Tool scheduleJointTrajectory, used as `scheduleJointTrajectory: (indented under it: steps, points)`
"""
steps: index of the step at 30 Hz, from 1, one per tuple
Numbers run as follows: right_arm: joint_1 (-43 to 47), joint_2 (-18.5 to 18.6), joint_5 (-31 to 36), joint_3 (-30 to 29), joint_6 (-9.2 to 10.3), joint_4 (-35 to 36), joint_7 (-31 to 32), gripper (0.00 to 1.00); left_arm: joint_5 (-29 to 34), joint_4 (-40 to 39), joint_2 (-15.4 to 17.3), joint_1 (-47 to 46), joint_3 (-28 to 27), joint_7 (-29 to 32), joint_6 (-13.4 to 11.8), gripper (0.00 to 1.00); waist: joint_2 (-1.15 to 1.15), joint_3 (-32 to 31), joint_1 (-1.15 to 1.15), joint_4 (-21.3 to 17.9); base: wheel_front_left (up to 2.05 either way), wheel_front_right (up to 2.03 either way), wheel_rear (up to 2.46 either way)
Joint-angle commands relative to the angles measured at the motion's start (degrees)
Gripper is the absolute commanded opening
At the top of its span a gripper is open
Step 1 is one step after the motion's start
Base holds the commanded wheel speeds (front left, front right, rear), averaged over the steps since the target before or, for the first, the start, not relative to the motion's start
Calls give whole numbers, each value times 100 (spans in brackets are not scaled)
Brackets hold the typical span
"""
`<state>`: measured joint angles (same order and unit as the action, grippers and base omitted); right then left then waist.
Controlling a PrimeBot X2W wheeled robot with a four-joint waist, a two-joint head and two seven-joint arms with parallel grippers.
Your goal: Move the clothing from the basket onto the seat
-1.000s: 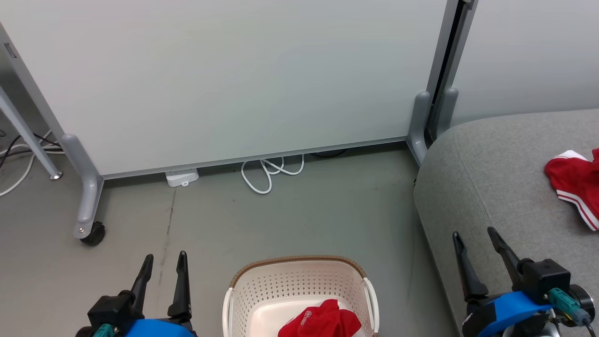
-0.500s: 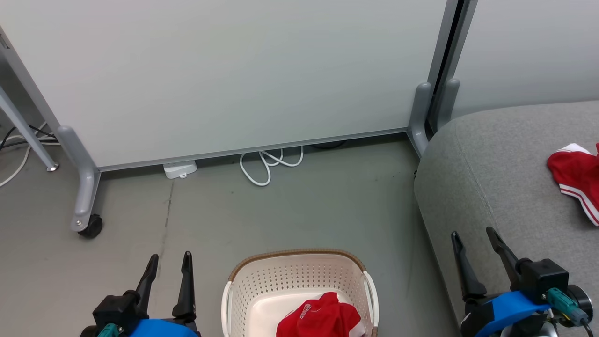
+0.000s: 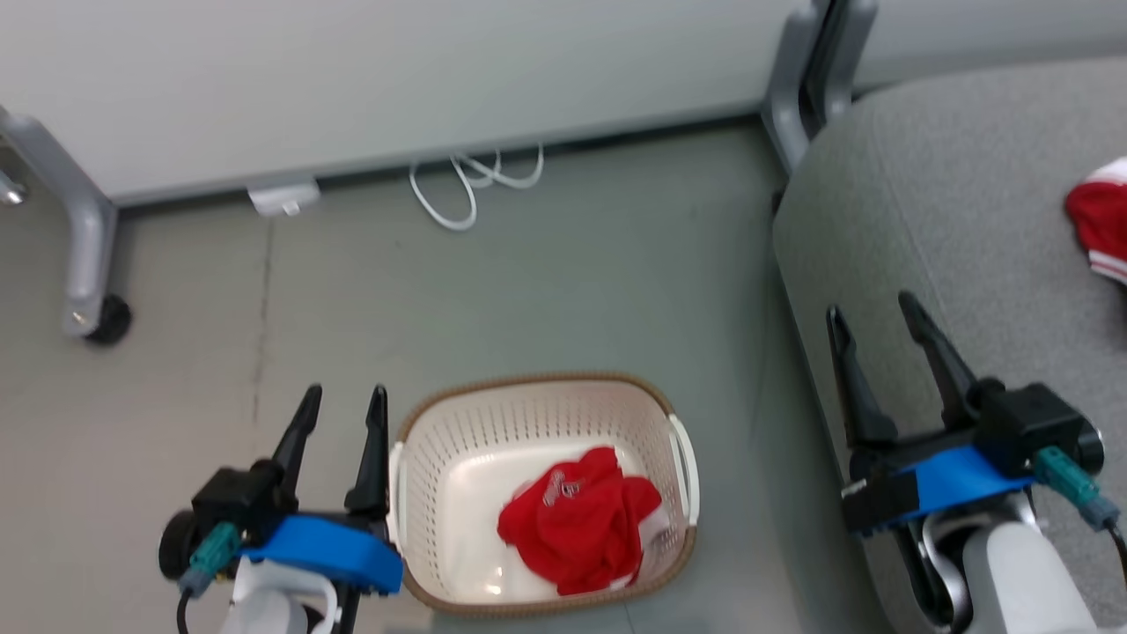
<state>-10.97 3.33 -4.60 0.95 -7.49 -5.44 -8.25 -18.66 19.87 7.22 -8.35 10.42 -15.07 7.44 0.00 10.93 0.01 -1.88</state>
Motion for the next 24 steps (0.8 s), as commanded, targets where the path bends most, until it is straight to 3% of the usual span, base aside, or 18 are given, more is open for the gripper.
scheduleJointTrajectory:
  steps: [1, 11, 24]
  points:
    - [-188, -18, 8, 32, -1, 50, -44, 100, 6, 1, 62, -208, 40, -15, 5, 100, 0, 758, -1, -228, 0, 0, 0]
    - [-1403, -33, -5, 324, -1, 190, -284, 100, -23, 448, 352, -1488, 687, -16, 5, 100, 0, 2477, -1, -668, 0, 0, 0]
    - [-2081, -50, -131, 633, -1, 23, -554, 100, -402, 1985, 724, -3008, 2665, -16, 5, 100, 0, 3668, -1, -1100, 0, 0, 0]
